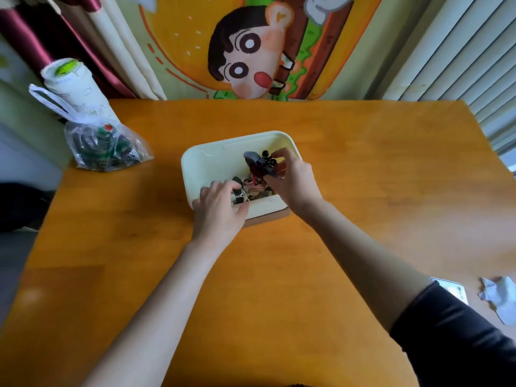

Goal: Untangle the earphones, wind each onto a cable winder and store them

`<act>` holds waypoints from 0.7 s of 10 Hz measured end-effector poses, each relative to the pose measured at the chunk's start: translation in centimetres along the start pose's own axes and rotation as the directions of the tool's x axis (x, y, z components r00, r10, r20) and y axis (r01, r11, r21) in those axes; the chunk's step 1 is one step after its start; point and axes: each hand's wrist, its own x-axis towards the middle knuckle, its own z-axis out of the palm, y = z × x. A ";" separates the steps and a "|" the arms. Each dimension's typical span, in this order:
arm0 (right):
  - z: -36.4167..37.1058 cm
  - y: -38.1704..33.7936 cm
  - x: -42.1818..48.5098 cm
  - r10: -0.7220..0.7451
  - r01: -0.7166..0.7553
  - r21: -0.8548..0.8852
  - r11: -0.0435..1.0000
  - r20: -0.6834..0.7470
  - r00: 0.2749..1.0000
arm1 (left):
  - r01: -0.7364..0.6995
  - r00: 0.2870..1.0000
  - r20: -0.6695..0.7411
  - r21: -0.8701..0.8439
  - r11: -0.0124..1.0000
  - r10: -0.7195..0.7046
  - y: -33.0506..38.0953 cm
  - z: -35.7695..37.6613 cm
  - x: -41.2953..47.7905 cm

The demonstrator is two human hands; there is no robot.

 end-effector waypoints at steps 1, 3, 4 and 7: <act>2.5 0.1 2.7 -0.003 0.015 -0.069 0.998 0.163 0.987 | -0.050 0.999 -0.004 0.147 0.988 0.051 -1.5 -0.1 -0.4; 5.4 0.7 4.9 0.101 0.024 -0.260 0.965 0.454 0.885 | -0.076 0.997 -0.024 0.139 0.987 0.080 -2.5 -0.1 -0.4; 5.6 1.0 5.2 0.129 0.018 -0.307 0.952 0.452 0.883 | -0.084 0.996 -0.030 0.140 0.987 0.089 -2.5 -0.1 -0.3; 5.2 1.2 5.1 0.138 0.005 -0.328 0.945 0.412 0.900 | -0.056 0.998 0.026 0.165 0.985 0.052 -2.2 -0.3 -0.3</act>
